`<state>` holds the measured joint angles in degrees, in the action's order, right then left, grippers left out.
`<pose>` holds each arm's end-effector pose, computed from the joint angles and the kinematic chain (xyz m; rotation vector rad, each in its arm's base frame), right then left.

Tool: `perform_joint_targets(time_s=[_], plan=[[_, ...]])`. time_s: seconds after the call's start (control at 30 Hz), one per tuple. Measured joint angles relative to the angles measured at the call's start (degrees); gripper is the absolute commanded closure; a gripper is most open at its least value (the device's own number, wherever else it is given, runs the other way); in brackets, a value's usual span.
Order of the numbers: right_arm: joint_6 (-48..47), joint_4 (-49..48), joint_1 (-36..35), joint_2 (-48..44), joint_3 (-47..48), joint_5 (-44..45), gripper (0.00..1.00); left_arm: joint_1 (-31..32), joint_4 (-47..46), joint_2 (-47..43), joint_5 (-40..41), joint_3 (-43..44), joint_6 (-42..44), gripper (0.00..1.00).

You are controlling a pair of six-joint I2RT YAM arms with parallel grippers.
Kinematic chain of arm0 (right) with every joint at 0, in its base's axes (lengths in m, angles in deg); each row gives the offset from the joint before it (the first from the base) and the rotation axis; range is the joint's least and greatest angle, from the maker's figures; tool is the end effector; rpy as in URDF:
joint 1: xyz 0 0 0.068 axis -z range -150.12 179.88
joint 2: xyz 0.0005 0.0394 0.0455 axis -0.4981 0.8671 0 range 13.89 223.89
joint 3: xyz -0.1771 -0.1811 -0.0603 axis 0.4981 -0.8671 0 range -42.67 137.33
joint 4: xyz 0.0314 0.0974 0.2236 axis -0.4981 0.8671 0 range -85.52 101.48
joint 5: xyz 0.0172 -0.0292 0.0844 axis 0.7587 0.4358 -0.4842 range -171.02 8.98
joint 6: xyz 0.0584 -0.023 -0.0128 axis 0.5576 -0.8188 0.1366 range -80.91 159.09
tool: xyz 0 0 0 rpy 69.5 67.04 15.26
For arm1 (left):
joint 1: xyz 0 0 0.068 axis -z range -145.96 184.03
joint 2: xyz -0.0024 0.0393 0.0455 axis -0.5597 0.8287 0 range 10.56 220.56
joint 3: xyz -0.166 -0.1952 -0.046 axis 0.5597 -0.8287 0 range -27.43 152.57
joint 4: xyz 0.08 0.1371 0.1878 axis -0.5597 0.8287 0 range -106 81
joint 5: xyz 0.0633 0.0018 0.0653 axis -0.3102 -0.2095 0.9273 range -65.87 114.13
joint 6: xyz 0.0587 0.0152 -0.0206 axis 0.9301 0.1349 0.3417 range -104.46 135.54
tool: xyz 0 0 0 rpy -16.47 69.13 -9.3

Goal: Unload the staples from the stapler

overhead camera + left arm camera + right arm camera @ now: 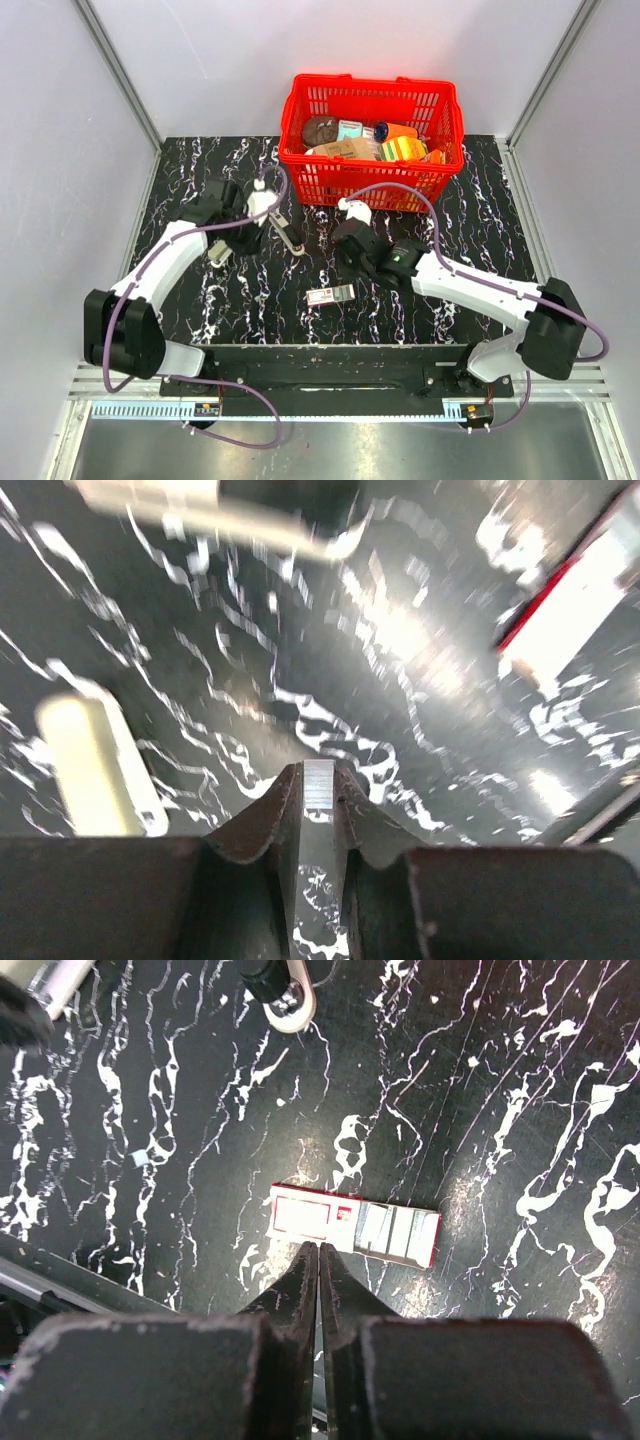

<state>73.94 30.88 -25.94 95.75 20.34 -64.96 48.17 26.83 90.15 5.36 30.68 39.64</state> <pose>0.1831 0.2452 0.2587 -0.2953 2.3496 0.4577 0.2497 -0.0794 0.2236 0.9598 2.4649 -0.3827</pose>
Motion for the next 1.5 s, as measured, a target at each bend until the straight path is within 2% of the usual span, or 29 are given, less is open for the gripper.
perform_joint_targets(time_s=[0.1,0.2,0.27,0.47,0.57,0.63,0.7,0.77,0.83,0.9,1.0,1.13,1.5], plan=[[-0.20,-0.07,0.00,-2.23,0.00,0.00,0.89,0.00,0.02,-1.60,-6.14,7.63,-2.36,0.95],[-0.55,-1.29,0.00,-5.11,0.00,-0.22,0.83,0.00,-2.56,-3.19,-15.74,11.74,-7.39,0.94],[-0.79,-2.97,0.00,-7.45,0.02,-0.72,0.78,0.00,-5.27,-4.22,-21.57,11.50,-11.76,0.92],[-1.11,-11.39,0.04,-15.26,-0.13,-3.37,0.61,0.11,-22.12,-4.74,-38.62,6.29,-32.94,0.90],[-0.85,-16.74,0.04,-18.69,-0.94,-4.57,0.59,0.13,-36.65,-3.93,-45.59,3.45,-48.41,0.88],[-0.52,-20.04,0.04,-20.35,-1.95,-5.46,0.58,0.17,-54.55,-2.45,-49.16,0.07,-63.89,0.87],[-0.35,-22.95,0.04,-20.94,-2.89,-6.56,0.58,0.22,-76.72,1.18,-51.47,-2.91,-82.51,0.87],[-0.11,-25.42,0.04,-20.94,-3.69,-7.39,0.58,0.28,-91.73,6.16,-52.54,-2.69,-100.10,0.87],[0.15,-27.15,0.04,-20.94,-4.35,-8.48,0.57,0.33,-99.93,9.97,-52.94,-2.51,-111.34,0.86],[0.24,-28.39,0.04,-20.83,-4.46,-9.29,0.57,0.48,-104.48,11.96,-53.05,-2.56,-119.08,0.86],[0.42,-30.29,0.04,-20.70,-4.46,-10.01,0.57,1.09,-109.87,11.80,-53.00,-2.58,-126.22,0.85],[0.50,-31.87,0.04,-19.67,-4.44,-10.64,0.57,2.82,-114.16,10.47,-52.96,-2.58,-130.86,0.85],[0.92,-32.65,0.72,-17.00,-4.31,-11.32,0.58,3.28,-116.48,8.59,-52.87,-2.67,-133.98,0.85]])
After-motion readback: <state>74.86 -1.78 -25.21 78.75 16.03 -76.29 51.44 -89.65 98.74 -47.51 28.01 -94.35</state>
